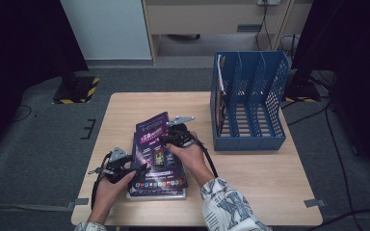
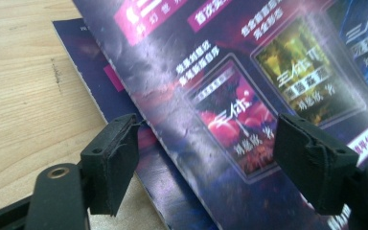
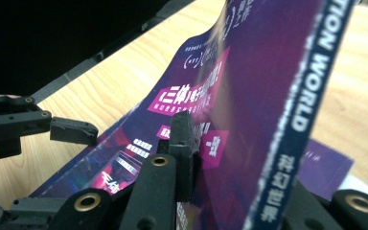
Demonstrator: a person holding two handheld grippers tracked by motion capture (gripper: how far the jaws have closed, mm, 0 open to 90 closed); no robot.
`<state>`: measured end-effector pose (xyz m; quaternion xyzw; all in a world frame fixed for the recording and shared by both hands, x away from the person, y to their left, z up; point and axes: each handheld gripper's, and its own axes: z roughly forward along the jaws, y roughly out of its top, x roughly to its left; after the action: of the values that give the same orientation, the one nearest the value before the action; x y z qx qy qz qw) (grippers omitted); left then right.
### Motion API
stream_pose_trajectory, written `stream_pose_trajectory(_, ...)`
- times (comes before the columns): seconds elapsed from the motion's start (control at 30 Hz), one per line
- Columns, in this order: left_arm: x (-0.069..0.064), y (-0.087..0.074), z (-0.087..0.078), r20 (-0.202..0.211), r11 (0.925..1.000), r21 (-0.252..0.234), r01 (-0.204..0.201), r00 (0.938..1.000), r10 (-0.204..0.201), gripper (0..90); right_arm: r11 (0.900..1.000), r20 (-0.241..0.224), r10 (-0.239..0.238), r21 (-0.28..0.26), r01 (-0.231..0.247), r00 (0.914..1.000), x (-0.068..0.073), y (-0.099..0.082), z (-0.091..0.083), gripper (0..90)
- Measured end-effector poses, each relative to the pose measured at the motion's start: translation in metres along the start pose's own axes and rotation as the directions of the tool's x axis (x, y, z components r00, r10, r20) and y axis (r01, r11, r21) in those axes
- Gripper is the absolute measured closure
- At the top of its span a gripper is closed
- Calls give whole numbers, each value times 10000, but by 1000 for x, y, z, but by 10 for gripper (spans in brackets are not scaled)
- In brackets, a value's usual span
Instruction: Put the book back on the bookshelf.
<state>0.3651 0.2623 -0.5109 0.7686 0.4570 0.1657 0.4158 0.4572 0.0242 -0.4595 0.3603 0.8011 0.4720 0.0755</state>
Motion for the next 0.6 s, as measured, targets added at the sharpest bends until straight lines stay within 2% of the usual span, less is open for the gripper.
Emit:
stream_pose_trajectory(0.27, 0, -1, 1, 212, 10000, 35, 25, 9998, -25, 223, 9969, 94, -359, -693, 364, 9993, 0, 10, -14, 806)
stream_pose_trajectory(0.6, -1, -1, 2, 373, 10000, 24, 5, 9993, -6, 235, 9919, 117, -686, -1064, 695, 9976, 3, 15, -19, 812)
